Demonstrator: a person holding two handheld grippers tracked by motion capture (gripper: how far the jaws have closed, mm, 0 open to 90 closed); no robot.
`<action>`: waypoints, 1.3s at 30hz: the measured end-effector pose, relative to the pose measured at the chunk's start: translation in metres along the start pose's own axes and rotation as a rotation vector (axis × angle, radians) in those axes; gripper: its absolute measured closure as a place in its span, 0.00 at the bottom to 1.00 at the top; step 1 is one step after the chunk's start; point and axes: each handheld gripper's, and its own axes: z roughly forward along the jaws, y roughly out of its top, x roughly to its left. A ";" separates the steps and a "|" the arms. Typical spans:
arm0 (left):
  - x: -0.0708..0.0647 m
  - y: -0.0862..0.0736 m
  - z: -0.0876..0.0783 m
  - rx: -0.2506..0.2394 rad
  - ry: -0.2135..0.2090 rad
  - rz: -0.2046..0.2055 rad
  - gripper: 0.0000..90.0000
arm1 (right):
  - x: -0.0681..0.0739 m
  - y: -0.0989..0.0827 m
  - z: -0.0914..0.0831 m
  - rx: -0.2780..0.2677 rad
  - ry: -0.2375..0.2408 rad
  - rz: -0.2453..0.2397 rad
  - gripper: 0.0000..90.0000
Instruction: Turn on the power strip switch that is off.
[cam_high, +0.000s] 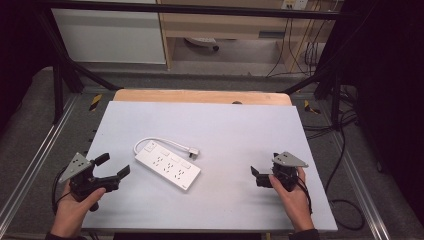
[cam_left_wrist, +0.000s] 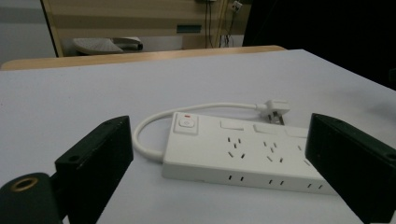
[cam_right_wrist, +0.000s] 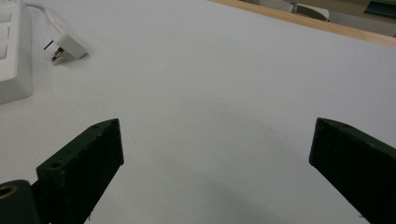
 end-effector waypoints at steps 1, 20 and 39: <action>0.000 0.000 0.001 -0.001 0.000 -0.005 0.08 | 0.000 -0.001 0.000 0.005 0.002 0.000 0.04; -0.018 0.030 0.029 0.026 -0.008 0.010 0.08 | -0.005 -0.004 -0.010 0.018 0.016 0.073 0.05; -0.034 0.045 0.060 0.032 -0.023 0.031 0.13 | -0.006 -0.009 -0.012 0.024 -0.036 0.054 0.04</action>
